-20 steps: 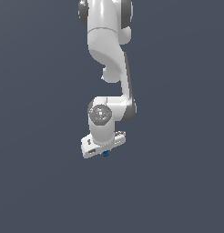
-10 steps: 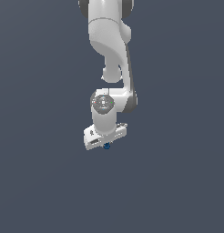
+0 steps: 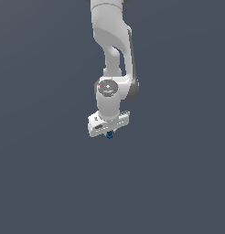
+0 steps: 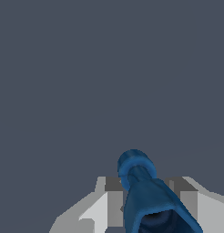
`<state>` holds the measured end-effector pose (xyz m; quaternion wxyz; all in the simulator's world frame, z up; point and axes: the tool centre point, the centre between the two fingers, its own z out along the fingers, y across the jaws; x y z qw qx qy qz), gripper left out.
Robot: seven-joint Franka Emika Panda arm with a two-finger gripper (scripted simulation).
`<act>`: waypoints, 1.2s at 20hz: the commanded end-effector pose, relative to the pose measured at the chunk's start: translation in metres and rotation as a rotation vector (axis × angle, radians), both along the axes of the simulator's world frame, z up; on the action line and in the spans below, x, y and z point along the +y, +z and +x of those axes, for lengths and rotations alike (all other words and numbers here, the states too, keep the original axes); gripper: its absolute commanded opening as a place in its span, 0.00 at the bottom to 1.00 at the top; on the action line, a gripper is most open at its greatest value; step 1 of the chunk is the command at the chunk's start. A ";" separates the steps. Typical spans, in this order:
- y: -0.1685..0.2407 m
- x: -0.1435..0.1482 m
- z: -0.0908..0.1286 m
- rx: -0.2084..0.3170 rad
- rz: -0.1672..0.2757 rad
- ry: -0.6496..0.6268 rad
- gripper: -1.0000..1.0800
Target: Pick up the object and move it to a goal position.
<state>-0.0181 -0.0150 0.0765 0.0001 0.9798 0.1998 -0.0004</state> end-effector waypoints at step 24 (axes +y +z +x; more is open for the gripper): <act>0.041 0.025 -0.113 -0.001 0.000 0.000 0.00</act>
